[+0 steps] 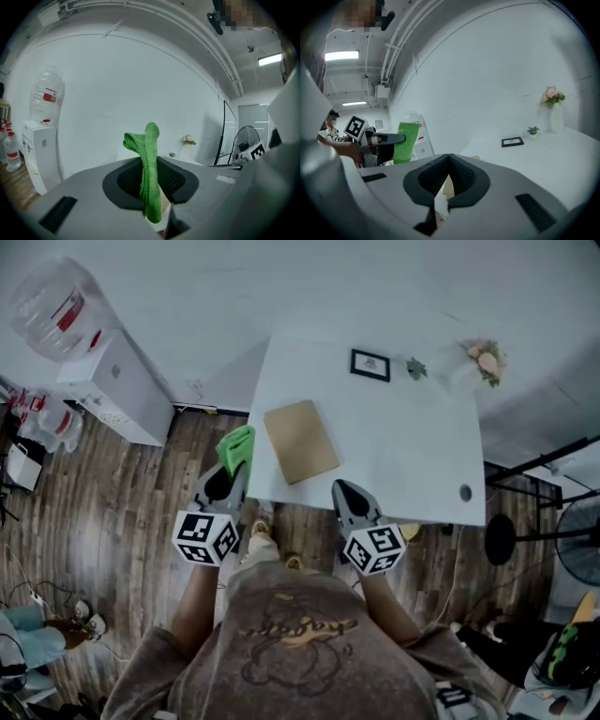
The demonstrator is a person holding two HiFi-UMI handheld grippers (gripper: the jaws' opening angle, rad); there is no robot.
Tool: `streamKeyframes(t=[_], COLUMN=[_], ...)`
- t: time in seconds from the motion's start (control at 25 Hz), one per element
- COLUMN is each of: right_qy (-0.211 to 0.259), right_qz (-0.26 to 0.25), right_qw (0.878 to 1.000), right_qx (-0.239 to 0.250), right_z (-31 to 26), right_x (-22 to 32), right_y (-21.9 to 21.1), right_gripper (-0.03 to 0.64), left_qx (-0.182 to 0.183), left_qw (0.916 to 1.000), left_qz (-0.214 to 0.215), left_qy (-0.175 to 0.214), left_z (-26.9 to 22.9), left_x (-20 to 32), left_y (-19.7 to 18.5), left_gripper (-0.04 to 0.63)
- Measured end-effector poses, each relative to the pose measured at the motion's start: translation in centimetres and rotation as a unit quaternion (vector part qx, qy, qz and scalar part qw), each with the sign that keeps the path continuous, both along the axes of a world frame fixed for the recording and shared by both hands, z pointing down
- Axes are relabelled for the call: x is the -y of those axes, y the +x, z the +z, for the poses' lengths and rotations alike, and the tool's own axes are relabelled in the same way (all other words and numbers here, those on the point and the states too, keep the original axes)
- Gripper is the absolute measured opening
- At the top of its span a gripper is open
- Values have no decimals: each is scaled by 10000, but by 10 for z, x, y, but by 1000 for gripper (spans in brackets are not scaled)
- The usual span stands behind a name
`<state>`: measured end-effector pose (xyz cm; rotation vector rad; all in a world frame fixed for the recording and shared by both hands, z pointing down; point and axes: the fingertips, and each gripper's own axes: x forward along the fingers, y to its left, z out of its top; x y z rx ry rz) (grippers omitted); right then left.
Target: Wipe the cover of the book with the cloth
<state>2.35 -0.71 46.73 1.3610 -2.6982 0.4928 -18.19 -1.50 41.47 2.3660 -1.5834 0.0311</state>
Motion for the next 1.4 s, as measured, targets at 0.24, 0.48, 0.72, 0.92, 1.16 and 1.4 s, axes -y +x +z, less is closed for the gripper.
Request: streamKeyframes(t=[0.24,0.48,0.72,0.92,1.16,1.4], right_qy=[-64,-101,-100,-133,-133,-113], right_qz=[410,861,1226,1240,1088,875], right_qw=[9991,9962,9924,9922,9939,9961], right_qx=[70,92,80,59,79,47], right_z=[-3,0,3,4,3,2], right_x=[51,93,110,114,118,118], right_y=[-8,-11,-2,7,16,20], right_gripper=[-6,-5,-5,-5,-5,-5], left_qx=[35,31,69,95,189,422], left_qw=[9990,9962,9930,9924,9938,9944], left_qz=[451,868,1179,1214,1047,870], left_qy=[-37,-93,-101,-154,-310,-435], left_z=[2,6,11,17,34,66], left_x=[66,118,150,158,162,173], left_y=[-5,-6,0,9,18,15], left_gripper=[67,67,67,67,67,67])
